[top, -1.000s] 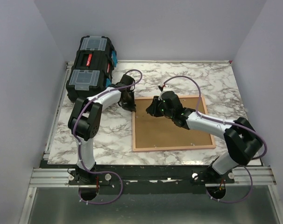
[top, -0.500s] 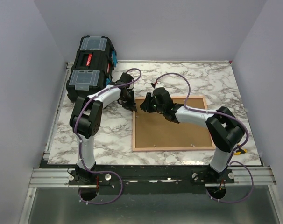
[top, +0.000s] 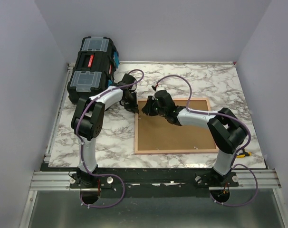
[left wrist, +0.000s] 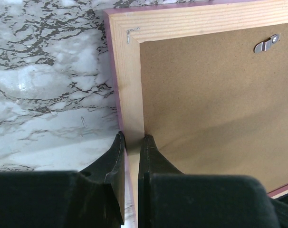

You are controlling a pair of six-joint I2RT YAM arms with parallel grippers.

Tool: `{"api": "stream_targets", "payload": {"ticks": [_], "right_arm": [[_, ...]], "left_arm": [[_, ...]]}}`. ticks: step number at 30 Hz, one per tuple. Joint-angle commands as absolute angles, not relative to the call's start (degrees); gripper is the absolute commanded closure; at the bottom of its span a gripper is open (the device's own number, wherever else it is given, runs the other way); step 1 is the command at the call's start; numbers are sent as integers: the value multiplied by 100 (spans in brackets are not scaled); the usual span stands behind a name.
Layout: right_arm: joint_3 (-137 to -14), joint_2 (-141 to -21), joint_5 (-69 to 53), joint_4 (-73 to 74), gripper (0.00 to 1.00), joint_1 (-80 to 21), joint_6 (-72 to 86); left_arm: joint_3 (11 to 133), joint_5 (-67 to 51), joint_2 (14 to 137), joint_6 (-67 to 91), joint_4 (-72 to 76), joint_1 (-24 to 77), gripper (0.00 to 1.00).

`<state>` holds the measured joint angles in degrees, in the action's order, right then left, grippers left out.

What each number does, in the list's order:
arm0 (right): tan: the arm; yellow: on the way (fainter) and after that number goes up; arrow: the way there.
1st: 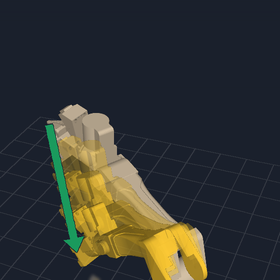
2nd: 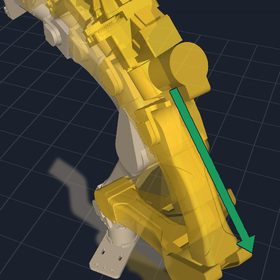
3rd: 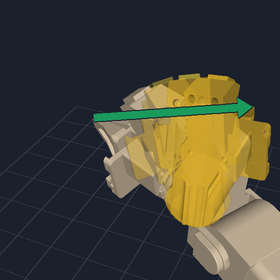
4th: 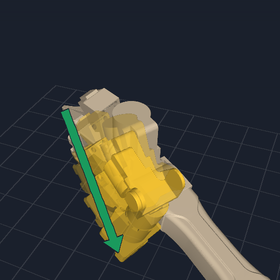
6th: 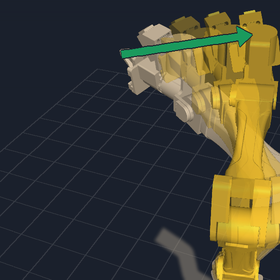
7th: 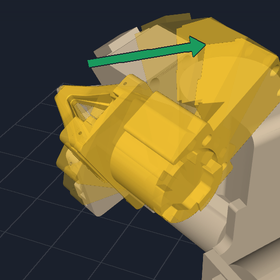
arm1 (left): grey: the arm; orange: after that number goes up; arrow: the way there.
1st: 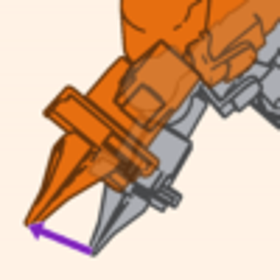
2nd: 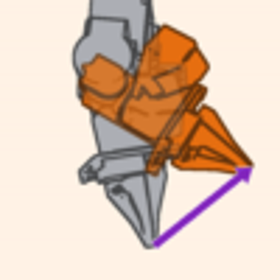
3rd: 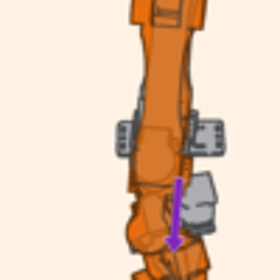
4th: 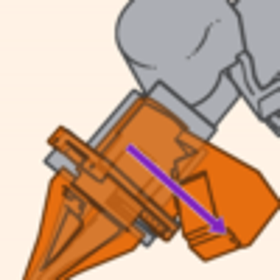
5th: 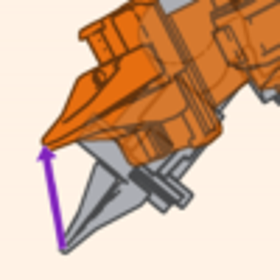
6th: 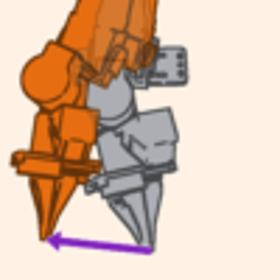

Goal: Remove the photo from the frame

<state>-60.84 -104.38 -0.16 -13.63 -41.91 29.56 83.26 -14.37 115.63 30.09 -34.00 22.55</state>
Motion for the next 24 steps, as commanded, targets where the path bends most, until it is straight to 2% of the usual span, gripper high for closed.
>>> {"api": "stream_targets", "payload": {"ticks": [1, 7, 19, 24], "right_arm": [[-6152, -10547, -262, -1313, 99, -4299, 2754], [-6195, -10527, -233, -1064, 99, -4418, 2639], [-6641, -10710, 590, 178, 99, -4678, 2291], [-6627, -10733, 471, 359, 99, -4749, 2198]], "left_arm": [[8560, -1745, 11681, 3025, -3403, 2202, 100], [8569, -1702, 11663, 3023, -3445, 2183, 100], [8603, -1608, 11672, 3014, -3507, 2188, 100], [8613, -1577, 11681, 3006, -3524, 2181, 100]]}}
